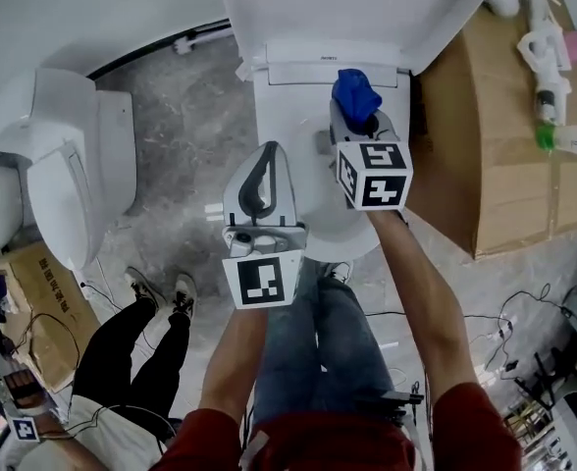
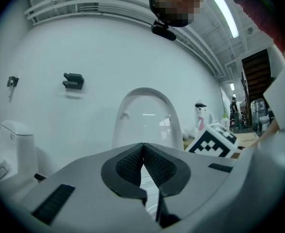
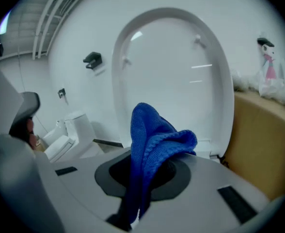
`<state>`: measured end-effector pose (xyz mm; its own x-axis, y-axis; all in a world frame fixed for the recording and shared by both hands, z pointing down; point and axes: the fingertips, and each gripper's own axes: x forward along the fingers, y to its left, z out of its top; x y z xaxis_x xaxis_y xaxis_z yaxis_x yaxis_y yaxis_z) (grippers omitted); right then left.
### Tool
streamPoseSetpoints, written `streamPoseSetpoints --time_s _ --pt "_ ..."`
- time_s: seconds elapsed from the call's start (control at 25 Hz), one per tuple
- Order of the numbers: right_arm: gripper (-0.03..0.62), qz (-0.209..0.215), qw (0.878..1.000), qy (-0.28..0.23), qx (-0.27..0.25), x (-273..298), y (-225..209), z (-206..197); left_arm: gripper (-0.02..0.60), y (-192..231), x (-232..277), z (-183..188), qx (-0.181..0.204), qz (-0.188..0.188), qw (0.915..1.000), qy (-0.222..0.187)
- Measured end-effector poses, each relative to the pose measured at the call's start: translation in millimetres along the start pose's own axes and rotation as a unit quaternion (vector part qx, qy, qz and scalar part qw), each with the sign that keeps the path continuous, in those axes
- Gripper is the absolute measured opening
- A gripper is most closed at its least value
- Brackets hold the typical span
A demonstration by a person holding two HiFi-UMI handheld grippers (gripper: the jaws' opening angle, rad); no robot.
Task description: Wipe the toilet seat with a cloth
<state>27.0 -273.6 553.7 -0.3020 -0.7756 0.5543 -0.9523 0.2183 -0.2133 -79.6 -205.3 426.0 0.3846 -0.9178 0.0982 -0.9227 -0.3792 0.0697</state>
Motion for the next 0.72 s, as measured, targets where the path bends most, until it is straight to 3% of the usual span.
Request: streamPoseSetpoints --time_s 0.24,0.44,0.72 --pt "0.06 0.01 0.996 -0.084 -0.018 -168.9 38.6 101.2 0.017 -43.6 -41.3 122.7 -0.015 0.008 0.9998 -0.005" --pt "0.06 0.009 0.985 -0.166 -0.034 -290.8 56.4 187.1 0.017 -74.9 -70.6 208.3 -0.006 0.004 1.0 0.005" --pt "0.06 0.007 0.971 -0.235 -0.034 -445.9 73.7 243.2 0.017 -112.4 -138.1 303.1 0.007 0.012 0.9998 0.014"
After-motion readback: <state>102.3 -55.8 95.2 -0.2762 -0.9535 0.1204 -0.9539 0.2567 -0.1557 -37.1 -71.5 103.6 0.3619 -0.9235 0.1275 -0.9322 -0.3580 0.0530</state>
